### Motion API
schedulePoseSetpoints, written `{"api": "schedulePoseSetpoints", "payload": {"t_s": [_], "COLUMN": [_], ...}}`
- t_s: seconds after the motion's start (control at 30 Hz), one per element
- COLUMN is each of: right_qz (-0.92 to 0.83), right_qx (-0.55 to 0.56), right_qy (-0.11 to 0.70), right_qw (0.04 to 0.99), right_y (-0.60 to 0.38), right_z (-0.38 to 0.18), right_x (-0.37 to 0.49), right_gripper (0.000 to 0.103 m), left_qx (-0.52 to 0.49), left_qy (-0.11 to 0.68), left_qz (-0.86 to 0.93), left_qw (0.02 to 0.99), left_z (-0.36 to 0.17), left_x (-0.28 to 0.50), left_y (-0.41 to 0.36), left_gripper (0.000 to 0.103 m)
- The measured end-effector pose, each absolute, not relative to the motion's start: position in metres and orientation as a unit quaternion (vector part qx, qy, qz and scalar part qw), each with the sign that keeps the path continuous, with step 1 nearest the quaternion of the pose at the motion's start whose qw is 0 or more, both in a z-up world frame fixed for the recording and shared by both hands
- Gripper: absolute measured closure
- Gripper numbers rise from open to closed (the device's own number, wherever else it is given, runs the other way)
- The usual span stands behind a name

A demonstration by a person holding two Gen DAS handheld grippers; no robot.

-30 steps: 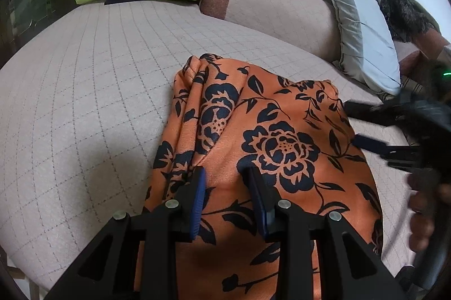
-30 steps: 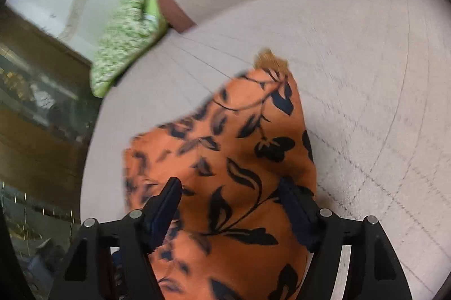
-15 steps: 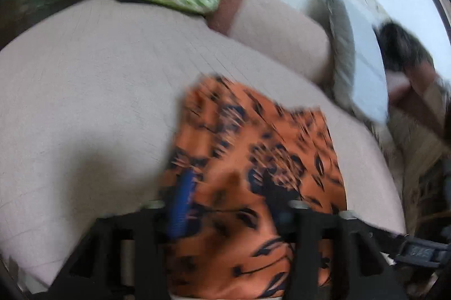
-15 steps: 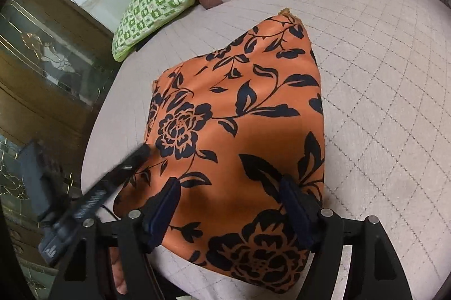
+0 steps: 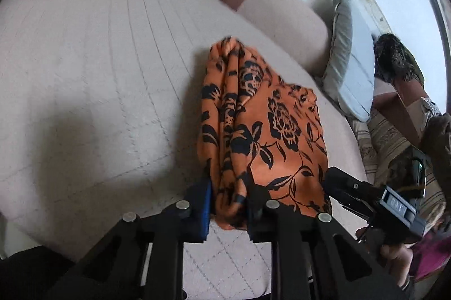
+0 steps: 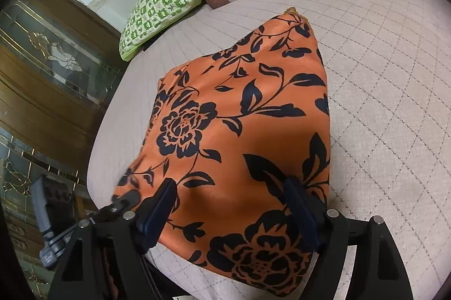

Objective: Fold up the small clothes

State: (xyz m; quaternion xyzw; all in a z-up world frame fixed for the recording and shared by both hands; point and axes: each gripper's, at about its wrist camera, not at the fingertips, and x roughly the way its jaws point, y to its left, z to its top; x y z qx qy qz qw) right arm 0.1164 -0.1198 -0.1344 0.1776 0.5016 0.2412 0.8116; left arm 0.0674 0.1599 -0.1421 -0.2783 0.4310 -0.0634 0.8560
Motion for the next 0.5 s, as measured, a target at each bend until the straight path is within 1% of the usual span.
{"api": "schedulePoseSetpoints", "payload": {"t_s": [0.03, 0.07, 0.1, 0.13, 0.17, 0.2, 0.23, 0.27, 0.3, 0.37, 0.4, 0.43, 0.5], "right_qz": [0.245, 0.249, 0.253, 0.254, 0.253, 0.254, 0.255, 0.257, 0.259, 0.263, 0.264, 0.265, 0.268], "right_qx": [0.181, 0.184, 0.186, 0.184, 0.18, 0.178, 0.175, 0.175, 0.175, 0.175, 0.174, 0.173, 0.175], "right_qy": [0.502, 0.502, 0.503, 0.504, 0.505, 0.505, 0.505, 0.506, 0.505, 0.502, 0.501, 0.499, 0.498], "right_qw": [0.81, 0.807, 0.805, 0.805, 0.805, 0.806, 0.805, 0.805, 0.805, 0.805, 0.806, 0.806, 0.806], "right_y": [-0.121, -0.122, -0.123, -0.122, -0.122, -0.122, -0.122, -0.122, -0.122, -0.121, -0.121, -0.121, -0.121], "right_z": [-0.135, -0.136, -0.137, -0.137, -0.136, -0.135, -0.135, -0.135, -0.134, -0.134, -0.134, -0.134, -0.135], "right_x": [0.117, 0.118, 0.119, 0.12, 0.121, 0.121, 0.122, 0.122, 0.121, 0.12, 0.12, 0.119, 0.118], "right_gripper": [0.022, 0.022, 0.022, 0.022, 0.022, 0.022, 0.022, 0.022, 0.021, 0.02, 0.02, 0.02, 0.02], "left_qx": [-0.283, -0.307, -0.334, -0.346, -0.345, -0.333, -0.314, -0.306, -0.303, -0.293, -0.286, -0.279, -0.271], "left_qy": [0.439, 0.474, 0.486, 0.483, 0.48, 0.471, 0.461, 0.453, 0.446, 0.432, 0.43, 0.432, 0.448], "left_qz": [-0.053, -0.038, -0.04, -0.047, -0.052, -0.044, -0.032, -0.036, -0.043, -0.05, -0.054, -0.063, -0.083], "left_qw": [0.851, 0.824, 0.806, 0.803, 0.805, 0.816, 0.83, 0.836, 0.841, 0.851, 0.855, 0.855, 0.848], "left_z": [-0.149, -0.171, -0.184, -0.183, -0.175, -0.165, -0.154, -0.147, -0.14, -0.125, -0.12, -0.117, -0.118], "left_x": [0.065, 0.07, 0.074, 0.073, 0.073, 0.072, 0.071, 0.073, 0.077, 0.09, 0.101, 0.115, 0.146], "left_y": [0.161, 0.163, 0.168, 0.172, 0.172, 0.171, 0.168, 0.167, 0.167, 0.167, 0.168, 0.166, 0.169], "left_gripper": [0.084, 0.079, 0.076, 0.074, 0.067, 0.055, 0.05, 0.041, 0.035, 0.029, 0.022, 0.019, 0.019]}}
